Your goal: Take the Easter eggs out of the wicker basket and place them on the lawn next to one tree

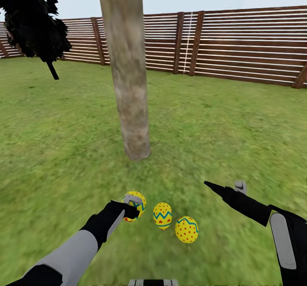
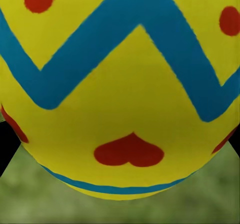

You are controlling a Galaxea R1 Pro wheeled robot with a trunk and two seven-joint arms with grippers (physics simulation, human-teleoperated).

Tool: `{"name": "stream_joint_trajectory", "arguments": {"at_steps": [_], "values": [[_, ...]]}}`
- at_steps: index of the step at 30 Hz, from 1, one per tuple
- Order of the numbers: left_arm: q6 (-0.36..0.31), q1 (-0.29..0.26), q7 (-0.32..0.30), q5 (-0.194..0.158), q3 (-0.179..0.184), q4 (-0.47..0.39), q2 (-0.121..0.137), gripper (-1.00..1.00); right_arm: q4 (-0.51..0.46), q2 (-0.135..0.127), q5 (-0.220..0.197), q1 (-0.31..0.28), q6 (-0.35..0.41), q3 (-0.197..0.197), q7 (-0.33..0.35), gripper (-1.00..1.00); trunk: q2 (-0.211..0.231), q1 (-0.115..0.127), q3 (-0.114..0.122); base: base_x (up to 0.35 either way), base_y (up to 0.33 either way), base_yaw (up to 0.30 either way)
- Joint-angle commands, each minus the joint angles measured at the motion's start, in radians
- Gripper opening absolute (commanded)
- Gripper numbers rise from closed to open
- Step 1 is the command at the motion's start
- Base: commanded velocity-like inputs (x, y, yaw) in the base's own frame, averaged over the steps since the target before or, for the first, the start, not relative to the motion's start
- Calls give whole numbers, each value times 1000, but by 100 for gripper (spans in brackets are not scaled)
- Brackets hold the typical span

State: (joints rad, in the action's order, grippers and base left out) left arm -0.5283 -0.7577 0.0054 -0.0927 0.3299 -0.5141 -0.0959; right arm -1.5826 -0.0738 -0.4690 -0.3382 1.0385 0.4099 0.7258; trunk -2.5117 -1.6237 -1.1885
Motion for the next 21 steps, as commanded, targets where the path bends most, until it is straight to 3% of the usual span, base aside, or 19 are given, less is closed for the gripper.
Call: {"name": "stream_joint_trajectory", "arguments": {"at_steps": [1,21], "values": [[-4,0,4,-9,5,-1,1,-100,0,0,4,-1,5,1,7,100,-1,0,-5,0,0,0],[18,0,4,-7,3,0,1,-100,0,0,3,-1,6,1,9,100,-5,-9,-82,0,0,0]]}}
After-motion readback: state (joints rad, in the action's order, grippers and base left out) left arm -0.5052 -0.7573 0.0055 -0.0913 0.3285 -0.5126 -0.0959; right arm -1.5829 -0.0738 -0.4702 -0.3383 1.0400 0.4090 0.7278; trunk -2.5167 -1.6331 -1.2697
